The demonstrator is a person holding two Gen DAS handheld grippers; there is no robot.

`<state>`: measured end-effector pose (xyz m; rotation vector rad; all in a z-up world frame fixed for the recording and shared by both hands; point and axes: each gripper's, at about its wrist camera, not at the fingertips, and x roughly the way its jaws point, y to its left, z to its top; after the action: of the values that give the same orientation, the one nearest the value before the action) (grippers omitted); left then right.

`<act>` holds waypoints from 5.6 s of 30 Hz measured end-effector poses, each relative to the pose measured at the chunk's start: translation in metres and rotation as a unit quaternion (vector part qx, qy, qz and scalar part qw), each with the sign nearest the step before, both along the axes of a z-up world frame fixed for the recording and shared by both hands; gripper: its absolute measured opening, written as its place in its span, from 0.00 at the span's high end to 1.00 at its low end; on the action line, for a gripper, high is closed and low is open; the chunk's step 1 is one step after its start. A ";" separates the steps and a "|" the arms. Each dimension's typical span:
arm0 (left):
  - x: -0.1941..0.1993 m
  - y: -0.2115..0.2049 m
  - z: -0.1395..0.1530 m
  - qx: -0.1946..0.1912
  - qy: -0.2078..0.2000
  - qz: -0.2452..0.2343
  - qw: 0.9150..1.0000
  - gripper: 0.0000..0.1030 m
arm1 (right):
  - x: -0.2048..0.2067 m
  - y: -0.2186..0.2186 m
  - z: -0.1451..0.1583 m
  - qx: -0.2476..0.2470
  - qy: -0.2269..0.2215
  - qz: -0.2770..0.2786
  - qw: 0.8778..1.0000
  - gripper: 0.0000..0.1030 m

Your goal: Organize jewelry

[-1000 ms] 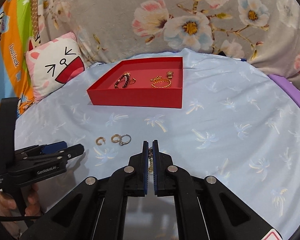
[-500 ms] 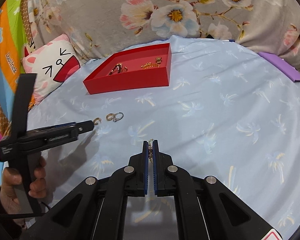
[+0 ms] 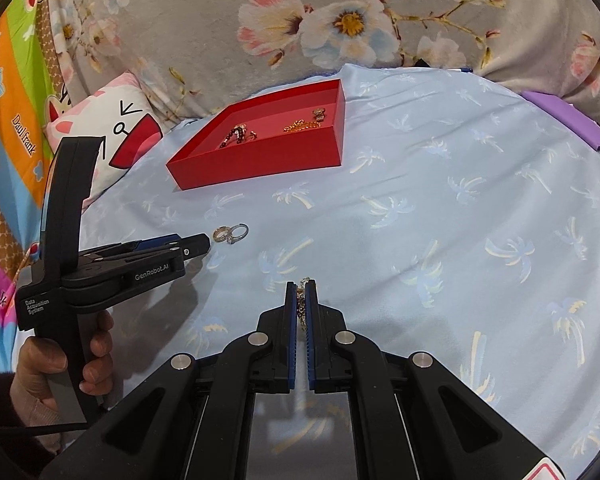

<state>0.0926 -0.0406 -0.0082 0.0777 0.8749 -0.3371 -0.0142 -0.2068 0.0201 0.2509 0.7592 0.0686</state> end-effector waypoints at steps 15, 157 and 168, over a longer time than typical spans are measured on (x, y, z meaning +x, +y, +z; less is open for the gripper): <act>-0.012 -0.046 0.004 -0.012 0.005 -0.066 0.998 0.78 | -0.001 -0.011 0.001 0.008 -0.002 -0.008 1.000 0.97; -0.008 0.054 0.013 -0.005 -0.014 0.020 1.000 0.84 | 0.068 0.057 -0.010 0.010 0.032 0.084 0.996 0.67; -0.003 0.082 0.014 -0.024 -0.009 0.052 0.998 0.84 | 0.108 0.080 -0.019 0.017 0.063 0.089 0.994 0.73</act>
<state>0.0891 0.0414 0.0054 -0.0092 0.8490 -0.2589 0.0937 -0.1270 0.0014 0.2215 0.9063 0.2375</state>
